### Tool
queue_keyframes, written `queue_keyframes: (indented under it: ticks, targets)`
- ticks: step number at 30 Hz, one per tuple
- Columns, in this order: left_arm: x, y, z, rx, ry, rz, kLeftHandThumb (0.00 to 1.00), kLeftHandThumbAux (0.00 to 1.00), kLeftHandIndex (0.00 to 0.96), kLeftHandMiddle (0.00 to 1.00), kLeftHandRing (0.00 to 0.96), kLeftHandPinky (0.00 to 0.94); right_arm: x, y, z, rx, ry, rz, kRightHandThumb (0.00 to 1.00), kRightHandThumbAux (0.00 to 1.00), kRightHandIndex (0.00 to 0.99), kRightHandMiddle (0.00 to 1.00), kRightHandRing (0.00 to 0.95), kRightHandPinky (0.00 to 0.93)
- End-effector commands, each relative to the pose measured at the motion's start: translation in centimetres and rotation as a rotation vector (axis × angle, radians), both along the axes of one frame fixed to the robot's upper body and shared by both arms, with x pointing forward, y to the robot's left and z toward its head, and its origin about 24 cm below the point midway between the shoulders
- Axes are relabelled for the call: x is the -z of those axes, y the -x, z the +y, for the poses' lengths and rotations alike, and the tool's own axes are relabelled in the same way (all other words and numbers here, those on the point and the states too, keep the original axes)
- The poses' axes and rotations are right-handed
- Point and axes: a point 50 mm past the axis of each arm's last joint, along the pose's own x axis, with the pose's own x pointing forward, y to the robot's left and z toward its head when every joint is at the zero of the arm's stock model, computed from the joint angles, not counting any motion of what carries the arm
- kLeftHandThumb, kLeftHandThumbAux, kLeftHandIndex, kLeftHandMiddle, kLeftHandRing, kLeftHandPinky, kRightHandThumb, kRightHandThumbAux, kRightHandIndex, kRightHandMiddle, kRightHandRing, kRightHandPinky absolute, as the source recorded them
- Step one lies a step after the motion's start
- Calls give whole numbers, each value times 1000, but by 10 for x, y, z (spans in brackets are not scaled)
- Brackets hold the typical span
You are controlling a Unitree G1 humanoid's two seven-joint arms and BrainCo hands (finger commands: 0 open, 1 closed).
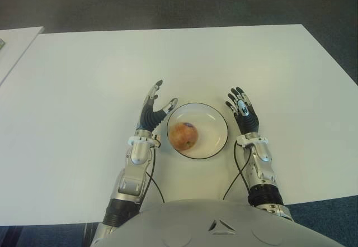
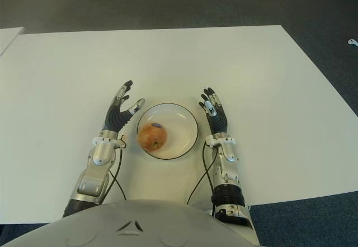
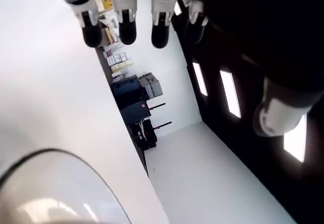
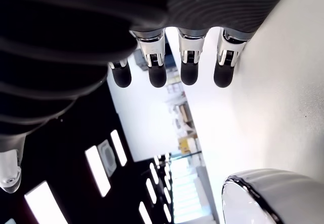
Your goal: Put the apples into the plate.
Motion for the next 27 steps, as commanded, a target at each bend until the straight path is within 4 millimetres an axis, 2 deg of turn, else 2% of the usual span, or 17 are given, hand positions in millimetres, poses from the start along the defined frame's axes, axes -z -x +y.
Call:
queue_keyframes:
  ticks: [1,13,18,23,27]
  targets:
    - [16,11,2,-31,81,65,5,561,18,57,51,29,23,17,-3,16,-29,133,31,465,21,27,0,4]
    - [30,32,3,-73,155,140,0,601,50,60,52,56,22,19,-9,18,-13,138,23,476,20,29,0,8]
    - [37,40,1,-99,263,211,0,610,66,68,61,83,22,20,-11,17,26,142,20,490,20,28,0,5]
    - [55,39,0,-137,339,277,37,627,84,94,89,135,21,21,-12,18,49,149,37,519,32,42,4,20]
    - [86,34,3,-156,355,338,56,630,92,113,112,160,23,26,-14,7,53,151,65,541,48,63,19,28]
